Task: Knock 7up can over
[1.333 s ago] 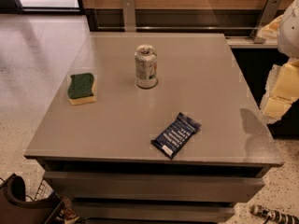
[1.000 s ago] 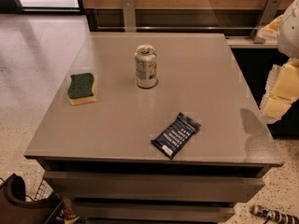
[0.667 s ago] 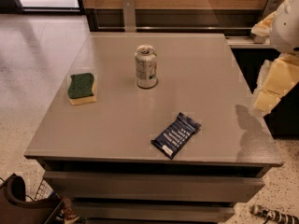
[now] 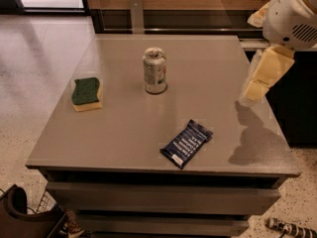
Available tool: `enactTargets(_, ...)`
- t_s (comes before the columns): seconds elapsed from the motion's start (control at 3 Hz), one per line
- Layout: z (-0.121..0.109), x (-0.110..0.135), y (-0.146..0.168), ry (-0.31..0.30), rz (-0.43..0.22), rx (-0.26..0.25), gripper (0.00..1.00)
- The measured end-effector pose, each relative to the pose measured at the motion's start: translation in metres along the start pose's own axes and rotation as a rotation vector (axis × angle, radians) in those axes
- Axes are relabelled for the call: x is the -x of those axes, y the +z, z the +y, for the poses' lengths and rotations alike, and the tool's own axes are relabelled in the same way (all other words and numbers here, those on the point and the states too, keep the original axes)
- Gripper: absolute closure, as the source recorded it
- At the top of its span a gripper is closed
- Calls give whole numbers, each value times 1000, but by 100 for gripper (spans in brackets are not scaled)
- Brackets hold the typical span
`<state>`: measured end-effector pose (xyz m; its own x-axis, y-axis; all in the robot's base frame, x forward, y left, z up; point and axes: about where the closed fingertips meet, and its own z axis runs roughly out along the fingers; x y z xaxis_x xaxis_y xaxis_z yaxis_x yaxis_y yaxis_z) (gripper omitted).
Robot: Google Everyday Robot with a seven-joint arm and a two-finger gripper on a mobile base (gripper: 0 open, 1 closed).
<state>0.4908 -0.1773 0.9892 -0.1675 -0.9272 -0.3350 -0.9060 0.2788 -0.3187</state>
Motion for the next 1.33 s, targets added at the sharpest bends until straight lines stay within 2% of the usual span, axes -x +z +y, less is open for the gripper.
enactTargets(0.33,2,7,23,40,-50,28,0)
enactTargets(0.67,12,19,87,205,-321,93,0)
enactTargets(1.0,-10,69,106,310,-665,65,0)
enactTargets(1.33,-51,97,96,373,-855,-61,0)
